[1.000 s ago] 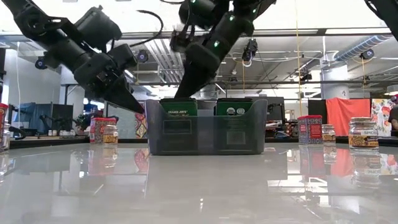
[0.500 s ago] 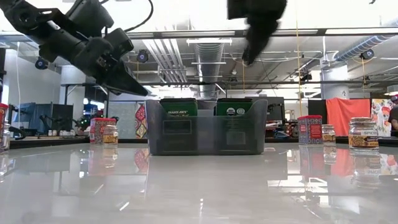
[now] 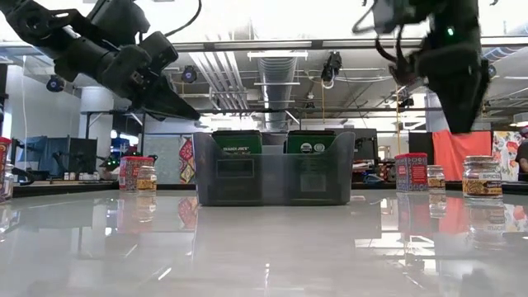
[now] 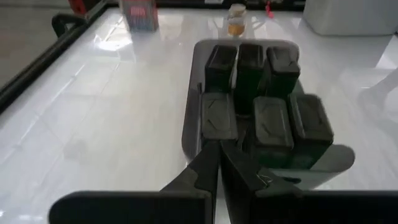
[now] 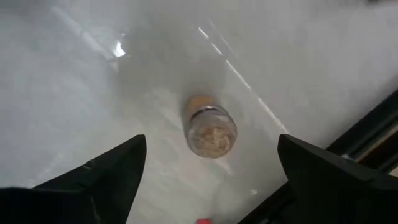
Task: Sort spices by type
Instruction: Put the brown seasoning bottle into the gray bin
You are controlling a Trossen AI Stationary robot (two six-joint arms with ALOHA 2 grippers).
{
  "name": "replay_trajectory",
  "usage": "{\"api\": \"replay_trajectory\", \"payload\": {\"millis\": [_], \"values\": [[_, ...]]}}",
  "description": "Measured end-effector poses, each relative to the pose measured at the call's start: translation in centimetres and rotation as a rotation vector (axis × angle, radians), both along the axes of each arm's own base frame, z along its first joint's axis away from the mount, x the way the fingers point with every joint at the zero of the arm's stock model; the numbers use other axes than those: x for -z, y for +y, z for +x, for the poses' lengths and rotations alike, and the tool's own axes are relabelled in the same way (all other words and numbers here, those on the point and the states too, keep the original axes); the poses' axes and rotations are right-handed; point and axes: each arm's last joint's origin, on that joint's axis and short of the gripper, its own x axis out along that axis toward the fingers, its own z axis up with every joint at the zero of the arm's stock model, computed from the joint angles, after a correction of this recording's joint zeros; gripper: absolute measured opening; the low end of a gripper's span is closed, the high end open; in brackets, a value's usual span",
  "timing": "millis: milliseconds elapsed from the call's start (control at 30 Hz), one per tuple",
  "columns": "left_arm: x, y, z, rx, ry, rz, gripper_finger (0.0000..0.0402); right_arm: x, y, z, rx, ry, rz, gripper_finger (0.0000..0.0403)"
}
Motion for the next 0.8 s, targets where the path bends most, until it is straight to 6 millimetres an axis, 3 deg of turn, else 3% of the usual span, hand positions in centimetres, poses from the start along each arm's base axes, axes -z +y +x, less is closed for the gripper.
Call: {"api": "replay_trajectory", "payload": {"millis": [467,800], "values": [[-0.8,0.0,0.4,0.038,-0.092,0.078,0.0001,4.2,-0.9,-0.6,0.296,-0.009,0.052,0.0356],[-0.8,0.0,0.4,0.052,-0.082,0.110,0.0001,4.9,-1.3,-0.9,0.383,0.007,0.085,0.0282]]}}
